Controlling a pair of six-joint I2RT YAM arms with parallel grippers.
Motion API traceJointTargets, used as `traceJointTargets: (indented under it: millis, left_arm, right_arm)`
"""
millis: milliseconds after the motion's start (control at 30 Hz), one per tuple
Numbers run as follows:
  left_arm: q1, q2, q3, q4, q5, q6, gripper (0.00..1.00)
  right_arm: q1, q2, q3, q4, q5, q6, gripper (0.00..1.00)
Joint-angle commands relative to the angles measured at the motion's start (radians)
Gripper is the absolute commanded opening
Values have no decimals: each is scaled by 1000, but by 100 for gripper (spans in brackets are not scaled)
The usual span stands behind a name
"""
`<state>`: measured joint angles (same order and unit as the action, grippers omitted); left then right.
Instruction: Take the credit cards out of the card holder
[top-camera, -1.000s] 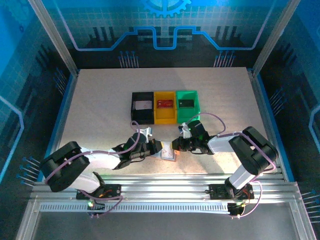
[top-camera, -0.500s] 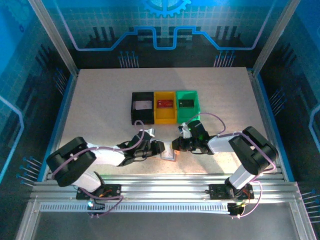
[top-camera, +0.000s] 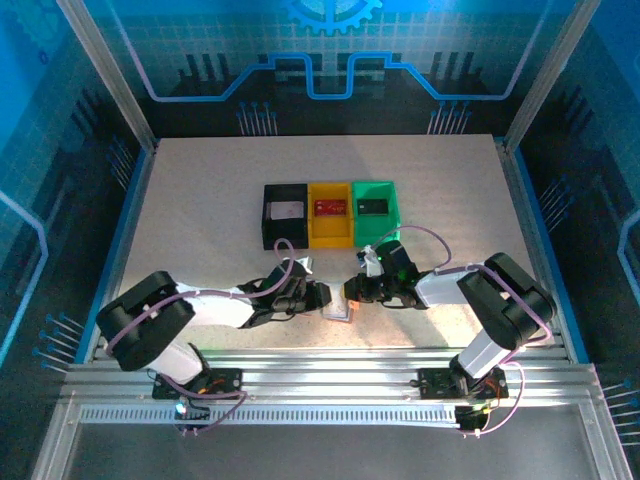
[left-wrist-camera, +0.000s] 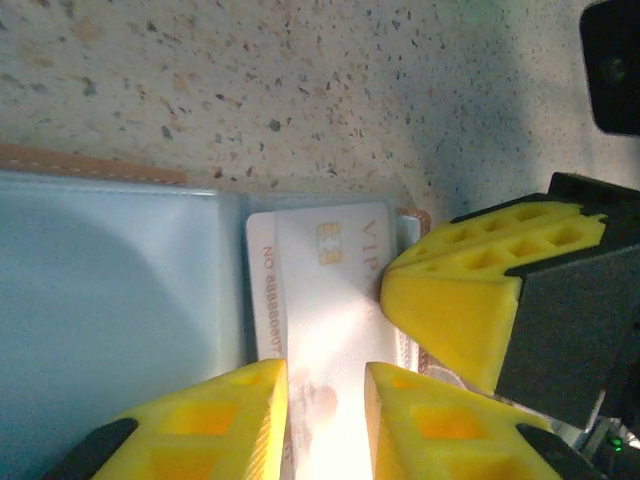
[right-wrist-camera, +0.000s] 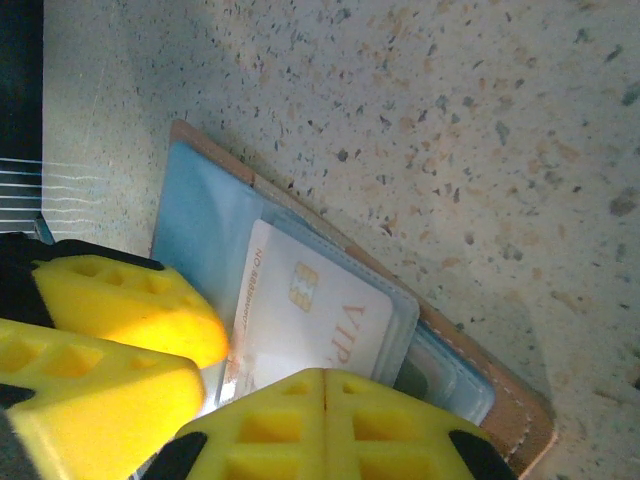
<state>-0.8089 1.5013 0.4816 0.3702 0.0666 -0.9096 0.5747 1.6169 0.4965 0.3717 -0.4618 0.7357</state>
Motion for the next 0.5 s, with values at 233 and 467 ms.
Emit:
traceJointTargets:
  millis: [233,467]
  left_arm:
    - [-22,30,18,-54,-17,35,29]
    - [-38,73,45,-45,-34,23,29]
  right_arm:
    - [0,55,-42,-110,40,-12,0]
    - [7,65,-48,-108,35,-15,0]
